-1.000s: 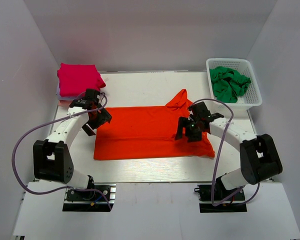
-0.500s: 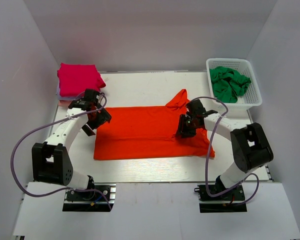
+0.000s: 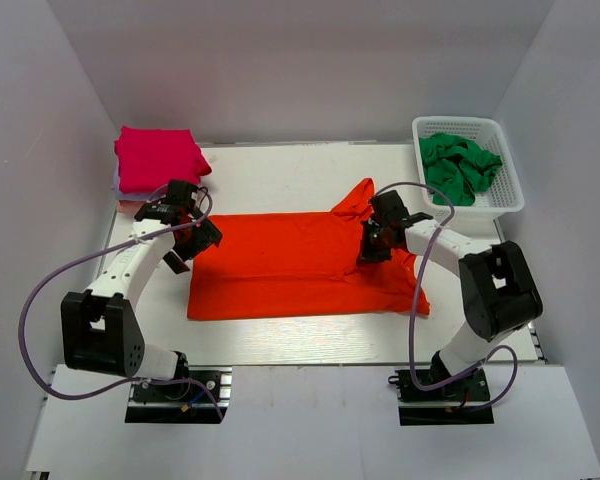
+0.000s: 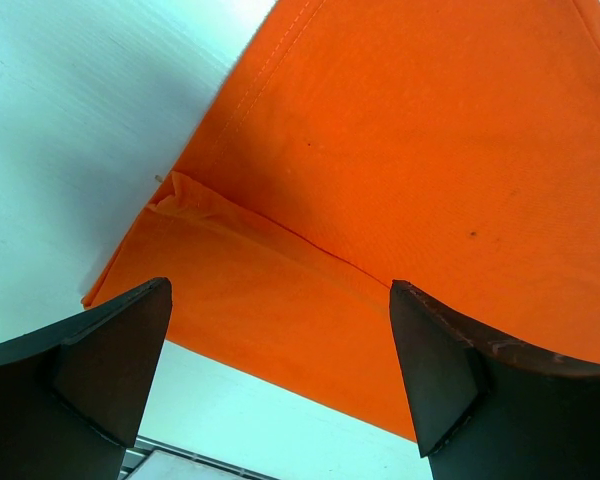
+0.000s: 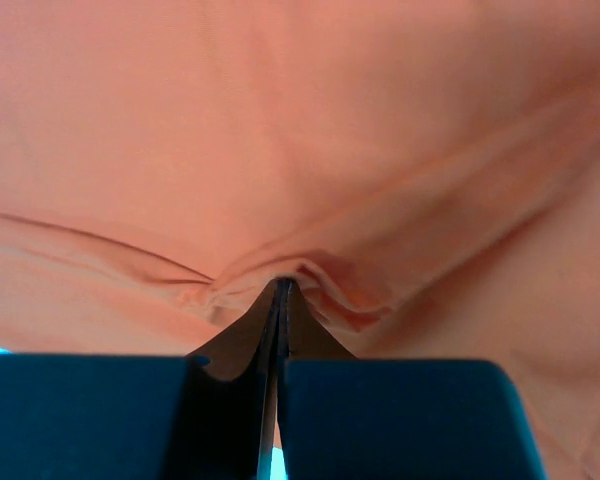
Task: Fold and stack the t-shirts
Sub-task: Fold the flattened tshirt in 1/3 of the way
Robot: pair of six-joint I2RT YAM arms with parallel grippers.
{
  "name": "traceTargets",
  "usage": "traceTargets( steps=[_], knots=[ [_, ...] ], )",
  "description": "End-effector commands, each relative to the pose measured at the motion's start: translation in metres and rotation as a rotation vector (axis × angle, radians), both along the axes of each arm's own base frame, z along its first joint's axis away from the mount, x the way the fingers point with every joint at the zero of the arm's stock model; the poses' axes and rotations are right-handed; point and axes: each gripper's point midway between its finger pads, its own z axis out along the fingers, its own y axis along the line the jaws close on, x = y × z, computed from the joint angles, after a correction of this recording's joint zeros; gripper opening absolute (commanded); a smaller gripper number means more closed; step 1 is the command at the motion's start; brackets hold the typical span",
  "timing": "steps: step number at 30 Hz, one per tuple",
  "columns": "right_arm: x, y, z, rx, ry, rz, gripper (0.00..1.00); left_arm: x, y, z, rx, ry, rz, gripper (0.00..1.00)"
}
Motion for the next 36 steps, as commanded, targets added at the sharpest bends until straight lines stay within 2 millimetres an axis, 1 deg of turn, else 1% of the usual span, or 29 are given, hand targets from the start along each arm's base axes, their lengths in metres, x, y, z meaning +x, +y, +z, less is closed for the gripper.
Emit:
traceTargets(
  steps=[1, 2, 4, 5, 6, 8, 9, 10, 11, 12, 14, 15, 17, 18, 19, 21, 23, 24, 25, 27, 28, 30, 31, 32, 33, 36],
  knots=[
    [0.016, 0.022, 0.018, 0.038, -0.090, 0.129, 0.00, 0.001, 0.002, 0.011, 0.004, -0.043, 0.000, 1.00],
    [0.018, 0.024, 0.020, 0.043, -0.098, 0.147, 0.00, 0.001, 0.002, 0.011, 0.004, -0.043, 0.000, 1.00],
    [0.019, 0.024, 0.020, 0.014, -0.093, 0.156, 0.00, 0.001, 0.002, 0.011, 0.004, -0.043, 0.000, 1.00],
    [0.019, 0.022, 0.020, 0.003, -0.084, 0.149, 0.00, 0.001, 0.002, 0.011, 0.004, -0.043, 0.000, 1.00],
    [0.020, 0.015, 0.020, -0.018, -0.082, 0.107, 0.00, 0.001, 0.002, 0.011, 0.004, -0.043, 0.000, 1.00],
    [0.013, 0.012, 0.023, -0.009, -0.091, 0.097, 0.00, 0.000, 0.002, 0.013, 0.003, -0.052, 0.000, 1.00],
    [0.013, 0.010, 0.023, -0.014, -0.097, 0.088, 0.07, 0.000, 0.002, 0.013, 0.003, -0.052, 0.000, 1.00],
    [0.010, 0.010, 0.023, -0.013, -0.096, 0.087, 0.22, 0.000, 0.002, 0.013, 0.003, -0.052, 0.000, 1.00],
    [0.006, 0.007, 0.023, -0.015, -0.094, 0.086, 0.34, -0.002, 0.003, 0.010, 0.008, -0.042, -0.009, 1.00],
    [0.006, 0.004, 0.024, -0.028, -0.097, 0.072, 0.37, 0.000, 0.002, 0.011, 0.006, -0.051, -0.009, 1.00],
    [-0.003, -0.003, 0.020, -0.049, -0.064, 0.049, 0.46, 0.000, 0.002, 0.008, 0.008, -0.040, -0.009, 1.00],
    [-0.007, -0.006, 0.019, -0.060, -0.049, 0.041, 0.54, 0.000, 0.001, 0.008, 0.000, -0.039, -0.012, 1.00],
    [-0.012, -0.014, 0.014, -0.087, -0.042, 0.016, 0.57, 0.002, 0.001, 0.006, -0.001, -0.039, -0.012, 1.00],
    [-0.011, -0.014, 0.016, -0.083, -0.055, 0.009, 0.58, 0.000, 0.001, 0.003, 0.001, -0.028, -0.012, 1.00],
    [-0.009, -0.019, 0.014, -0.103, -0.065, -0.009, 0.58, -0.001, 0.001, 0.003, 0.005, -0.027, -0.021, 1.00],
    [-0.008, -0.019, 0.012, -0.105, -0.060, -0.014, 0.58, 0.002, -0.001, 0.003, -0.005, -0.037, -0.024, 1.00],
    [-0.006, -0.014, 0.013, -0.089, -0.065, -0.005, 0.58, 0.002, -0.001, 0.001, -0.004, -0.028, -0.024, 1.00],
    [-0.005, -0.014, 0.007, -0.096, -0.051, -0.002, 0.58, 0.002, -0.001, 0.001, -0.004, -0.028, -0.024, 1.00],
    [-0.004, -0.004, 0.009, -0.060, -0.049, 0.021, 0.57, 0.002, -0.001, 0.001, -0.004, -0.028, -0.024, 1.00],
    [-0.002, -0.003, 0.005, -0.049, -0.040, 0.023, 0.56, 0.002, -0.001, 0.001, -0.004, -0.028, -0.024, 1.00],
    [0.001, 0.001, 0.007, -0.038, -0.054, 0.025, 0.54, 0.002, -0.001, 0.001, -0.004, -0.028, -0.024, 1.00],
    [0.007, 0.005, 0.009, -0.018, -0.074, 0.024, 0.46, -0.001, 0.000, -0.002, -0.003, -0.018, -0.024, 1.00],
    [0.009, 0.007, 0.008, -0.013, -0.071, 0.027, 0.40, -0.001, -0.002, -0.002, -0.011, -0.017, -0.028, 1.00],
    [0.008, 0.012, 0.008, 0.008, -0.062, 0.036, 0.37, -0.001, -0.002, -0.002, -0.011, -0.017, -0.028, 1.00],
    [0.011, 0.014, 0.011, 0.016, -0.067, 0.037, 0.30, -0.001, -0.002, -0.002, -0.011, -0.017, -0.028, 1.00],
    [0.013, 0.017, 0.009, 0.024, -0.063, 0.044, 0.14, -0.001, -0.002, -0.002, -0.011, -0.017, -0.028, 1.00]
  ],
)
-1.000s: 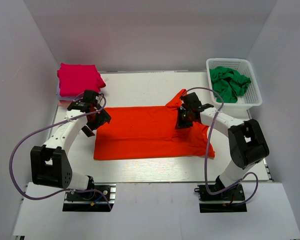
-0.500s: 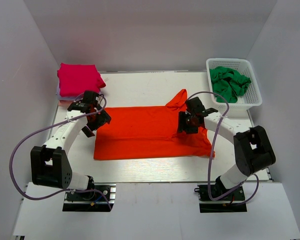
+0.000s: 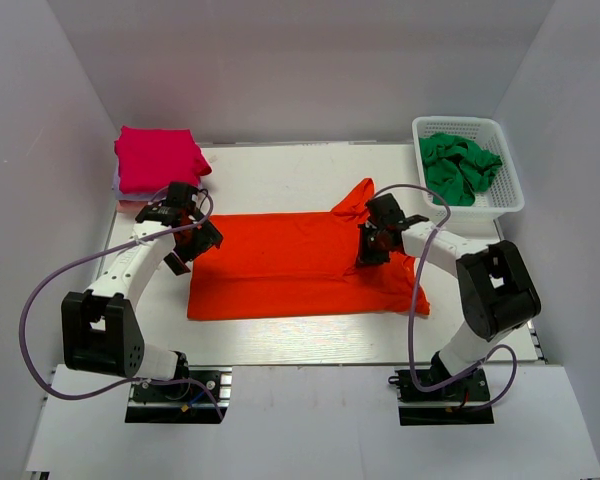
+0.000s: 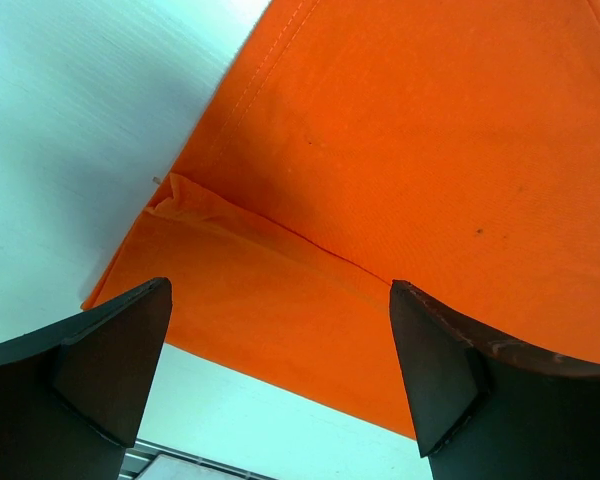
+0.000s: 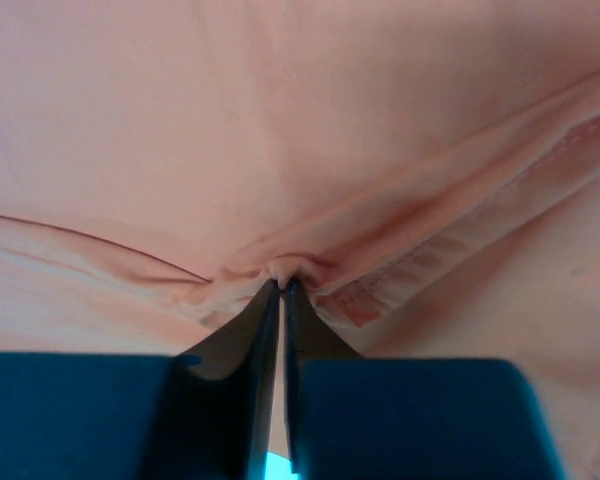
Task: Fold and stack the t-shirts
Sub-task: Fold the flattened tshirt in 1/3 of the way
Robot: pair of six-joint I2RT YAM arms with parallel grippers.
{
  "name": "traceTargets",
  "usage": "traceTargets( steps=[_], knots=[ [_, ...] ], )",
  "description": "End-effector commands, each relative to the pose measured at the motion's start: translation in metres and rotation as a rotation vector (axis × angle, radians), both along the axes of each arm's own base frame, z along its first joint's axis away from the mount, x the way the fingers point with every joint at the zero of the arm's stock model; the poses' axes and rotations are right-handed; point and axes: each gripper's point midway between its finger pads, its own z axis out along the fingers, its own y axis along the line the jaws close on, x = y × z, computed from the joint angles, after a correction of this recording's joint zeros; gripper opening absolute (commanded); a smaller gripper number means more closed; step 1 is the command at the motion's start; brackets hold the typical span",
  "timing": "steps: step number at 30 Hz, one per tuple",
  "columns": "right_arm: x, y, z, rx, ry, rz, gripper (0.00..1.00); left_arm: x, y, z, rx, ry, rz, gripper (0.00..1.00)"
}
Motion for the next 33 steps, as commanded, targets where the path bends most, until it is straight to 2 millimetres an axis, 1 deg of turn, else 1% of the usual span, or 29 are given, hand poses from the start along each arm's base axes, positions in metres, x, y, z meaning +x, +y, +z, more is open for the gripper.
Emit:
traceTargets(
  steps=[1, 3, 6, 7, 8, 12, 14, 16, 17, 19, 20, 21, 22, 24, 26, 27, 28, 29, 30, 31, 32, 33],
  knots=[
    [0.020, 0.017, 0.018, 0.066, -0.065, 0.014, 0.06, 0.000, -0.001, 0.003, -0.009, -0.018, -0.010, 1.00],
    [0.025, 0.017, 0.022, 0.069, -0.085, 0.015, 0.00, 0.000, -0.001, 0.003, -0.009, -0.018, -0.010, 1.00],
    [0.030, 0.023, 0.028, 0.074, -0.105, 0.057, 0.00, 0.002, -0.001, 0.004, -0.010, -0.027, -0.010, 1.00],
    [0.033, 0.025, 0.031, 0.076, -0.112, 0.062, 0.00, 0.002, -0.001, 0.001, -0.009, -0.018, -0.010, 1.00],
    [0.035, 0.025, 0.028, 0.071, -0.104, 0.065, 0.00, 0.002, -0.001, 0.001, -0.009, -0.018, -0.010, 1.00],
    [0.038, 0.032, 0.026, 0.059, -0.091, 0.112, 0.00, 0.002, -0.001, -0.001, -0.008, -0.009, -0.010, 1.00],
    [0.044, 0.034, 0.025, 0.047, -0.094, 0.122, 0.00, 0.002, -0.001, -0.001, -0.008, -0.009, -0.010, 1.00],
    [0.042, 0.036, 0.018, 0.033, -0.074, 0.139, 0.00, 0.005, -0.002, 0.002, -0.009, -0.018, -0.010, 1.00],
    [0.045, 0.038, 0.021, 0.031, -0.084, 0.146, 0.00, 0.005, -0.002, 0.002, -0.009, -0.018, -0.010, 1.00],
    [0.047, 0.038, 0.016, 0.013, -0.074, 0.163, 0.00, 0.005, -0.002, 0.002, -0.009, -0.018, -0.010, 1.00],
    [0.048, 0.042, 0.018, 0.011, -0.077, 0.179, 0.00, 0.005, -0.002, 0.002, -0.009, -0.018, -0.010, 1.00],
    [0.047, 0.039, 0.009, -0.017, -0.055, 0.187, 0.04, 0.003, -0.001, 0.001, -0.008, -0.009, -0.010, 1.00],
    [0.049, 0.044, 0.012, -0.019, -0.058, 0.195, 0.11, 0.002, -0.001, -0.001, -0.006, 0.000, -0.010, 1.00],
    [0.051, 0.045, 0.013, -0.027, -0.061, 0.203, 0.27, 0.002, -0.001, -0.001, -0.006, 0.000, -0.010, 1.00],
    [0.051, 0.047, 0.017, -0.032, -0.073, 0.220, 0.36, 0.002, -0.001, -0.001, -0.006, 0.000, -0.010, 1.00],
    [0.051, 0.049, 0.023, -0.032, -0.091, 0.227, 0.46, 0.002, -0.001, -0.001, -0.006, 0.000, -0.010, 1.00],
    [0.049, 0.049, 0.022, -0.032, -0.099, 0.233, 0.57, 0.002, -0.001, -0.001, -0.006, 0.000, -0.010, 1.00],
    [0.051, 0.049, 0.031, -0.026, -0.127, 0.232, 0.73, 0.002, -0.003, -0.004, -0.013, 0.011, -0.013, 1.00],
    [0.052, 0.051, 0.036, -0.018, -0.148, 0.231, 0.90, 0.005, -0.003, -0.003, -0.015, 0.000, -0.013, 1.00],
    [0.051, 0.048, 0.047, -0.007, -0.175, 0.212, 0.90, 0.005, -0.003, -0.003, -0.015, 0.000, -0.013, 1.00],
    [0.052, 0.046, 0.050, -0.013, -0.188, 0.195, 0.90, 0.005, -0.003, -0.003, -0.015, 0.000, -0.013, 1.00],
    [0.050, 0.041, 0.046, -0.012, -0.186, 0.170, 0.90, 0.005, -0.003, -0.003, -0.015, 0.000, -0.013, 1.00]
  ],
)
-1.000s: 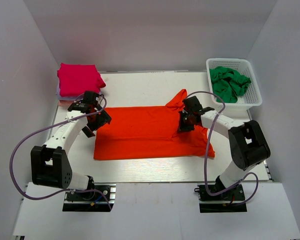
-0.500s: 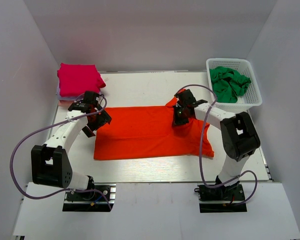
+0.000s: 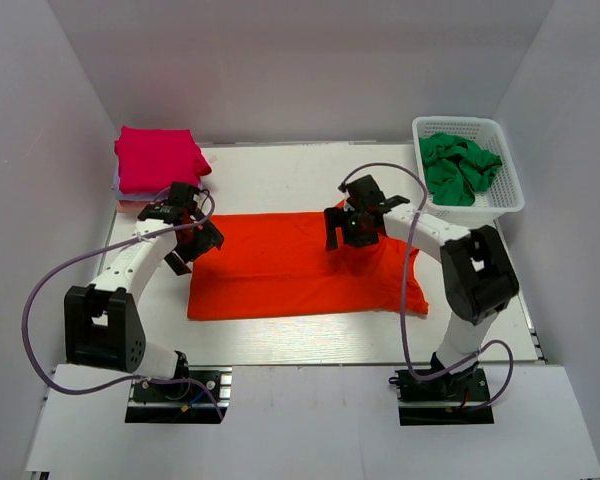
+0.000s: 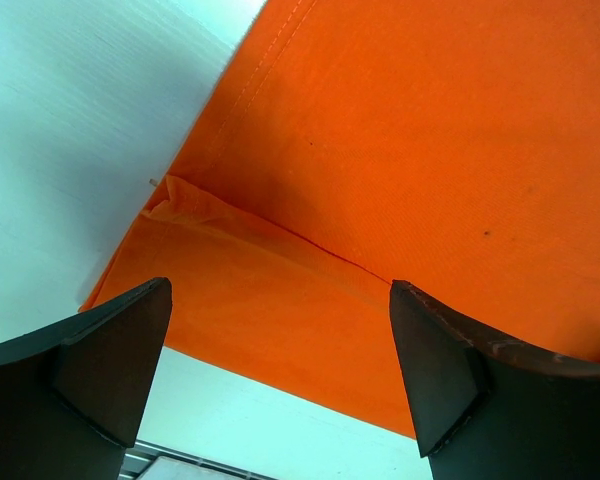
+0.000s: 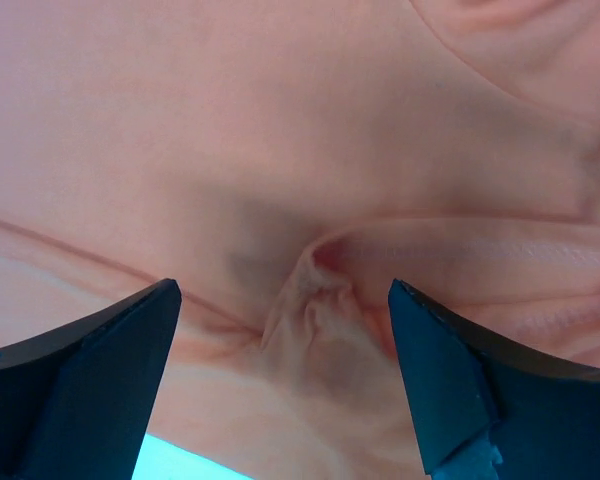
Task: Fold and stack the t-shirts
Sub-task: Fold the flattened tshirt in 1/3 of the way, then grap the side of the flattened tshirt furthest away from the robot with both arms
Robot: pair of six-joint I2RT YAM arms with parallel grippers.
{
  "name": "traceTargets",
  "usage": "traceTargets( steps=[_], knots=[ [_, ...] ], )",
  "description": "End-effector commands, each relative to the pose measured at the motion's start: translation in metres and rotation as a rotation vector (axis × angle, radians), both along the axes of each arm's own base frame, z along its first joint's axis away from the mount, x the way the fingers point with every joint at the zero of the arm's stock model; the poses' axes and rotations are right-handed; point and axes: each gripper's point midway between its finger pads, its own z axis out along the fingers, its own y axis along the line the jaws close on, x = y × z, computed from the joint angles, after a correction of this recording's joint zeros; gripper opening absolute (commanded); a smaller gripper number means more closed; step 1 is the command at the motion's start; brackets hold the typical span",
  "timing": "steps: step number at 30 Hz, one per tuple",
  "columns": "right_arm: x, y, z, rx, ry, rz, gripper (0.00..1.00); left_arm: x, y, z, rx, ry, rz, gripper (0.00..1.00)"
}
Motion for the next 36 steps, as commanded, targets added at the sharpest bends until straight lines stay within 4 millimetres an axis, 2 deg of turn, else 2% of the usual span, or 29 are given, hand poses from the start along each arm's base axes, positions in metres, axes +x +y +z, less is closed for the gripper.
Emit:
traceTargets(
  steps=[1, 5, 7, 11, 15, 20, 24, 29, 30, 31, 33, 36],
  knots=[
    [0.007, -0.005, 0.048, 0.059, -0.140, -0.048, 0.90, 0.006, -0.003, 0.004, -0.014, -0.020, -0.008, 1.00],
    [0.009, -0.023, 0.062, 0.048, -0.216, -0.154, 0.90, 0.009, -0.003, 0.008, -0.012, -0.031, -0.016, 1.00],
    [0.004, -0.032, 0.063, 0.041, -0.213, -0.174, 0.90, 0.012, -0.002, 0.010, -0.005, -0.041, -0.013, 1.00],
    [-0.015, -0.043, 0.037, 0.018, -0.126, -0.197, 0.90, 0.014, -0.002, 0.011, -0.002, -0.040, -0.021, 1.00],
    [-0.025, -0.030, 0.023, 0.086, -0.062, -0.171, 0.90, 0.019, 0.002, 0.011, 0.022, -0.040, -0.022, 1.00],
    [-0.009, -0.018, 0.014, 0.107, -0.053, -0.150, 0.90, 0.024, 0.006, 0.017, 0.050, -0.047, -0.010, 1.00],
    [0.015, -0.010, 0.008, 0.106, -0.073, -0.156, 0.90, 0.022, 0.011, 0.022, 0.076, -0.040, -0.010, 1.00],
    [0.065, -0.011, 0.014, 0.036, -0.195, -0.201, 0.90, 0.022, 0.015, 0.024, 0.099, -0.041, -0.011, 1.00],
    [0.075, -0.008, 0.023, 0.035, -0.221, -0.191, 0.90, 0.025, 0.015, 0.028, 0.097, -0.053, -0.010, 1.00],
    [0.076, -0.006, 0.019, 0.026, -0.213, -0.179, 0.90, 0.023, 0.015, 0.028, 0.099, -0.044, -0.011, 1.00],
    [0.088, 0.001, 0.032, 0.030, -0.243, -0.160, 0.90, 0.026, 0.016, 0.031, 0.106, -0.056, -0.007, 1.00],
    [0.095, -0.001, 0.036, 0.017, -0.265, -0.158, 0.90, 0.034, 0.017, 0.032, 0.113, -0.064, -0.003, 1.00]
  ],
)
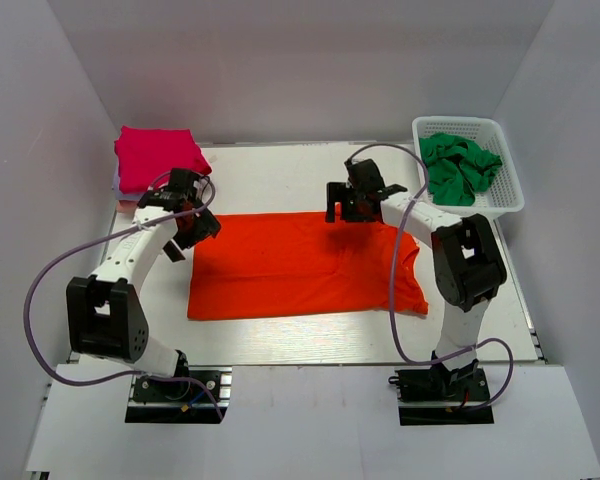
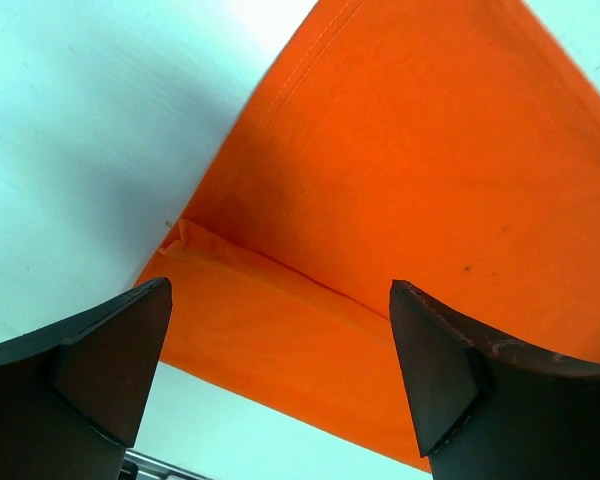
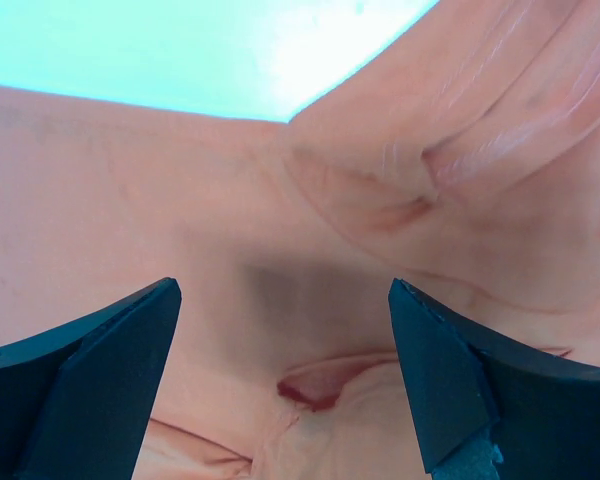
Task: Fold and stack the t-shirts
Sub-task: Grap the side of the flattened tshirt furthest away from the robot with both arms
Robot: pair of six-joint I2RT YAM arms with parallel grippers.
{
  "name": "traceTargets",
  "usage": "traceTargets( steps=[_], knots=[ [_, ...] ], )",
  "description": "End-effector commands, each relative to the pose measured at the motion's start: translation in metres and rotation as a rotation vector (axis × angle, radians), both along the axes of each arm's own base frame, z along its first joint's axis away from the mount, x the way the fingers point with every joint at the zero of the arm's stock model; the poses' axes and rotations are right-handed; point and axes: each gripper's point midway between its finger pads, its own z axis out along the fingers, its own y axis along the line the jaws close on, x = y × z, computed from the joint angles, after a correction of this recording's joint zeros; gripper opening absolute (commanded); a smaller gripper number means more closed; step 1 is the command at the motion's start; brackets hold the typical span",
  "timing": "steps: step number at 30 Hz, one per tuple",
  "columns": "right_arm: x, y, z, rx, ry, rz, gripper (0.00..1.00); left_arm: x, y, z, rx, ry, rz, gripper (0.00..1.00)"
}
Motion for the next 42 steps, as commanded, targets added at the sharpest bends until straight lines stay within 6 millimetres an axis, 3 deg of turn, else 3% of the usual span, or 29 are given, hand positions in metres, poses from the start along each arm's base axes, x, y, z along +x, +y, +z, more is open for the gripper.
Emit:
traceTargets(
  steps=[1, 8, 9, 11, 15, 20, 22, 26, 30, 33, 34, 36, 37, 38, 39, 42],
  knots=[
    [0.022, -0.001, 0.025, -0.020, -0.096, 0.001, 0.90, 0.015, 0.004, 0.018, 0.024, -0.057, 0.008, 1.00],
    [0.054, -0.029, 0.048, -0.082, -0.161, -0.118, 0.90, 0.057, 0.007, 0.003, 0.071, -0.064, 0.018, 1.00],
    [0.060, -0.035, 0.054, -0.087, -0.173, -0.152, 0.90, 0.060, 0.008, -0.009, 0.086, -0.032, 0.020, 1.00],
    [0.068, -0.048, 0.050, -0.099, -0.163, -0.185, 0.90, 0.077, 0.014, -0.012, 0.124, -0.064, 0.040, 1.00],
    [0.087, -0.054, 0.063, -0.049, -0.173, -0.208, 0.90, 0.104, 0.025, -0.033, 0.162, -0.095, 0.078, 1.00],
    [0.103, -0.070, 0.052, -0.078, -0.150, -0.217, 0.90, 0.144, 0.023, -0.048, 0.150, -0.160, 0.071, 1.00],
    [0.107, -0.067, 0.045, -0.059, -0.129, -0.202, 0.90, 0.150, 0.024, -0.062, 0.133, -0.154, 0.072, 0.97],
    [0.113, -0.070, 0.037, -0.042, -0.125, -0.205, 0.90, 0.167, 0.029, -0.072, 0.146, -0.188, 0.072, 0.91],
    [0.124, -0.073, 0.038, -0.034, -0.148, -0.214, 0.90, 0.172, 0.036, -0.077, 0.185, -0.186, 0.091, 0.79],
    [0.133, -0.075, 0.033, -0.037, -0.149, -0.219, 0.90, 0.172, 0.031, -0.086, 0.174, -0.167, 0.052, 0.62],
    [0.136, -0.074, 0.023, -0.036, -0.133, -0.214, 0.90, 0.172, 0.030, -0.087, 0.167, -0.163, 0.039, 0.47],
    [0.143, -0.071, 0.025, -0.025, -0.138, -0.216, 0.90, 0.170, 0.025, -0.093, 0.143, -0.143, 0.024, 0.30],
    [0.144, -0.070, 0.005, -0.033, -0.105, -0.215, 0.90, 0.169, 0.023, -0.099, 0.132, -0.132, 0.017, 0.15],
    [0.152, -0.068, 0.014, -0.018, -0.128, -0.227, 0.90, 0.169, 0.018, -0.099, 0.110, -0.130, 0.006, 0.07],
    [0.154, -0.067, 0.005, -0.018, -0.116, -0.231, 0.90, 0.169, 0.018, -0.099, 0.110, -0.130, 0.006, 0.00],
    [0.163, -0.073, -0.005, -0.041, -0.110, -0.274, 0.90, 0.162, 0.018, -0.104, 0.108, -0.106, -0.007, 0.00]
  ],
)
